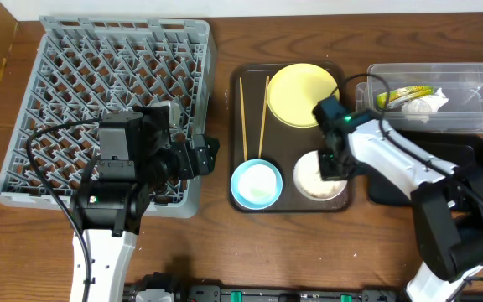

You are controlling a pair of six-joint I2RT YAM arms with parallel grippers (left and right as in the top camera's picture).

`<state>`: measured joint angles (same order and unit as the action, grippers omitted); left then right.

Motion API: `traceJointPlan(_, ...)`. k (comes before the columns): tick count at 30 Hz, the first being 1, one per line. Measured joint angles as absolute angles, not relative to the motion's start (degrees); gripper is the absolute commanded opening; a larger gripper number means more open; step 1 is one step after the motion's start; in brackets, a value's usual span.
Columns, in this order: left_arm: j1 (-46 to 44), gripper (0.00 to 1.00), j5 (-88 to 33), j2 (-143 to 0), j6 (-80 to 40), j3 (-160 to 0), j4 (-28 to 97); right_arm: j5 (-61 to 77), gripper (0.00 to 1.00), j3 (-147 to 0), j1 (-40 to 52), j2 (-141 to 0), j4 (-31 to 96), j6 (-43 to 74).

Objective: Sort waste into correct bins and load items into the dishwasher
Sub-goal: 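Grasp the white bowl of rice with the right gripper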

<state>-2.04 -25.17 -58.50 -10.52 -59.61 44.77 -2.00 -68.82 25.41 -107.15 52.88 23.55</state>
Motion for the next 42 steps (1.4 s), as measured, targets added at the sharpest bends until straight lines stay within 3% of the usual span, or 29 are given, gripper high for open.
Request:
traceJointPlan(6,-2.0,0.96,-25.2,-58.5,-10.5,-59.6,44.8,1.5,0.11,-69.2,21.6,-107.2,50.6,19.2)
traceJointPlan(9,-2.0,0.96,-25.2,-58.5,-10.5,-59.6,44.8,7.0,0.27,-70.4,22.0,-107.0,50.8,15.6)
traceJointPlan(13,-2.0,0.96,-25.2,-58.5,-10.5,-59.6,44.8,13.2,0.60,-71.4,24.2,-104.5,50.8,11.9)
traceJointPlan(17,-2.0,0.96,-25.2,-58.5,-10.5,-59.6,44.8,14.5,0.62,-72.1,28.5,-101.5,52.0,11.8)
traceJointPlan(24,-2.0,0.96,-25.2,-58.5,-10.5,-59.6,44.8,4.3,0.48,-72.3,35.9,-102.7,53.2,19.4)
traceJointPlan(27,-2.0,0.96,-25.2,-58.5,-10.5,-59.6,44.8,-0.9,0.36,-72.3,37.0,-104.7,52.4,22.0)
traceJointPlan(31,-2.0,0.96,-25.2,-58.5,-10.5,-59.6,44.8,-4.2,0.33,-72.2,37.8,-107.2,50.0,23.8)
traceJointPlan(35,-2.0,0.96,-25.2,-58.5,-10.5,-59.6,44.8,-5.2,0.18,-72.2,38.1,-107.7,49.6,24.6)
traceJointPlan(37,-2.0,0.96,-25.2,-58.5,-10.5,-59.6,44.8,-5.0,0.01,-72.2,38.1,-108.3,49.2,25.2)
traceJointPlan(42,-2.0,0.96,-25.2,-58.5,-10.5,-59.6,44.8,-5.7,0.01,-72.4,38.5,-109.8,49.4,25.5)
